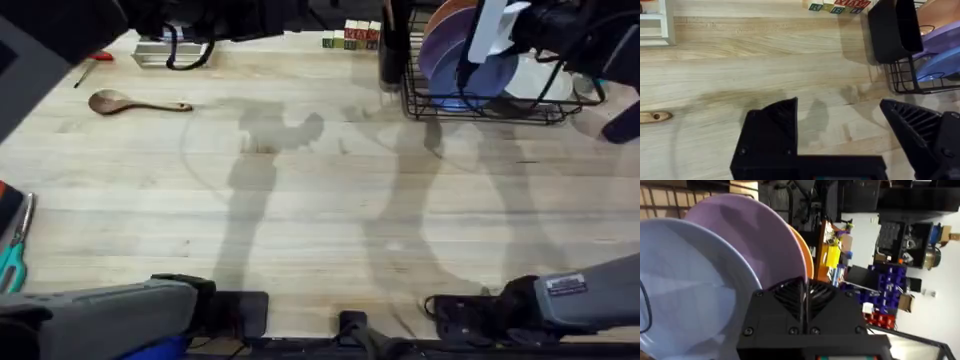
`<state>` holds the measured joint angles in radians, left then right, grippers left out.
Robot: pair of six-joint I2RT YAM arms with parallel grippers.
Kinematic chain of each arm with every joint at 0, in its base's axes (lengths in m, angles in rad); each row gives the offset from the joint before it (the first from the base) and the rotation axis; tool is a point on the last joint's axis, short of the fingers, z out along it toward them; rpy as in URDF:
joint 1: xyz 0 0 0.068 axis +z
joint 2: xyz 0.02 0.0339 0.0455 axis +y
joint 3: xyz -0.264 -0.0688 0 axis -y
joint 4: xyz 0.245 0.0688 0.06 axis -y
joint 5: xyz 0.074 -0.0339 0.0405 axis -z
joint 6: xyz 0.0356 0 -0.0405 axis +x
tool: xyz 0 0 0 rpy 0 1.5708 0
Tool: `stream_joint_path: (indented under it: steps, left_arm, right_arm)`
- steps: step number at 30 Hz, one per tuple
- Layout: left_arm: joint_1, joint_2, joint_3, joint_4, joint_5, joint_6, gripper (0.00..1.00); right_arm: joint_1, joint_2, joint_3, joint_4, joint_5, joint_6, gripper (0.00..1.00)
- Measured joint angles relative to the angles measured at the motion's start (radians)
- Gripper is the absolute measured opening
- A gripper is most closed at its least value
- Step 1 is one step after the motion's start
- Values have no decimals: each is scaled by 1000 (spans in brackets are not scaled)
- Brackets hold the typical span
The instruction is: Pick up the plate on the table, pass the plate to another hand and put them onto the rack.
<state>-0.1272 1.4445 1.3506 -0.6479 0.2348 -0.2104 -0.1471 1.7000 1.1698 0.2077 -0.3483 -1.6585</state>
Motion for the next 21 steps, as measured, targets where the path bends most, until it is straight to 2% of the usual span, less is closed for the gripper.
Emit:
stream_joint_path:
  steps: [10, 21]
  left_arm:
    - [0, 0, 0, 0, 0, 0, 994]
    - [0, 0, 0, 0, 0, 0, 993]
  right_arm:
    - [-39, 5, 0, 28, 31, 5, 28]
    - [-40, 5, 18, -38, 34, 13, 28]
